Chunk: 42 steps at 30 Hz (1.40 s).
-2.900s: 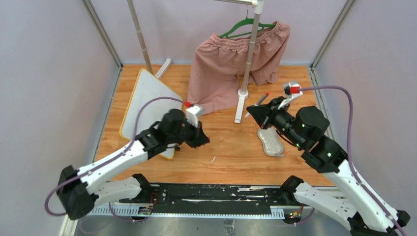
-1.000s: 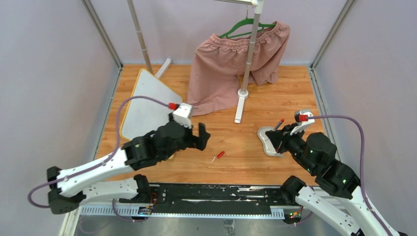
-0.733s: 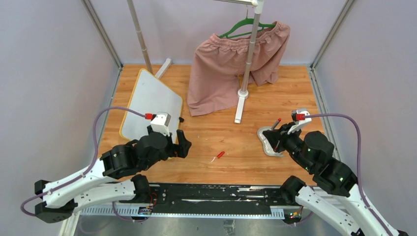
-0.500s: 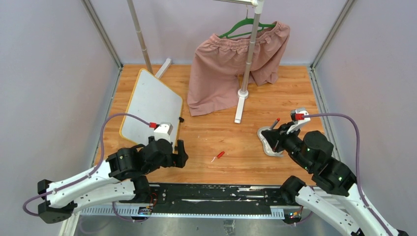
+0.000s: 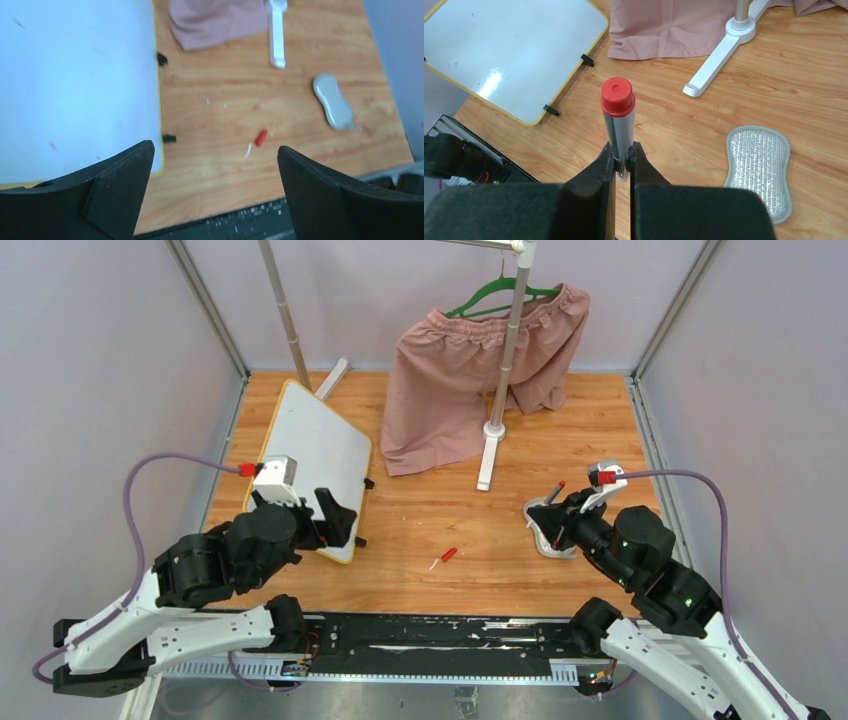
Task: Write a sentence on the whiteboard
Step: Adjust the whiteboard at the center of the board.
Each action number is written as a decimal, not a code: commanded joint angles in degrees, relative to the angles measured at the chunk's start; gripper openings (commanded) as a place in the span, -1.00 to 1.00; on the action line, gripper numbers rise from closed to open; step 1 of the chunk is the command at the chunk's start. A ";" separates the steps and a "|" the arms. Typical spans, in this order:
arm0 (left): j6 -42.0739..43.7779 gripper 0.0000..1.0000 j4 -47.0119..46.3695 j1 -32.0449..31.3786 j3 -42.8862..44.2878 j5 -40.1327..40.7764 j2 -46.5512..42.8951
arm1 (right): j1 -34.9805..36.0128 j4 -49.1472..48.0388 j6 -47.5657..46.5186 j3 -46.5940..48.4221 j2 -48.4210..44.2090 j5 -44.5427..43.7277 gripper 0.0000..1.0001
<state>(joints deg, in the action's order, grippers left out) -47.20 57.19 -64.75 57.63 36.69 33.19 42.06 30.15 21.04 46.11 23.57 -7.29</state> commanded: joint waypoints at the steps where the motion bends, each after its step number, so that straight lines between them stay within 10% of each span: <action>1: 7.05 1.00 0.29 -0.38 8.40 17.15 4.13 | -0.43 -2.52 0.78 -0.05 0.27 1.43 -1.00; 6: 15.48 1.00 -0.33 3.19 15.82 24.65 7.30 | -0.49 -3.17 1.07 0.55 1.14 2.54 -1.00; 12: 23.29 1.00 -2.56 41.04 15.13 -14.22 13.27 | -0.44 -4.66 1.57 0.26 1.99 4.14 -1.00; 23: 20.94 1.00 -10.46 62.24 11.29 -20.65 14.48 | -0.48 -4.21 0.66 2.06 3.25 5.65 -1.00; 33: 16.58 0.97 -19.33 71.43 2.31 -39.36 17.51 | -0.45 -6.42 0.57 2.52 4.87 9.56 -1.00; 42: 13.38 0.45 -27.01 75.48 -6.58 -49.38 17.66 | -0.48 -8.97 1.10 3.91 6.46 12.13 -1.00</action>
<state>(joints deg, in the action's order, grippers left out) -32.10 35.83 9.37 53.74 -5.50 51.53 42.06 23.75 22.09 47.42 29.69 3.03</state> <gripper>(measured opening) 0.764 0.082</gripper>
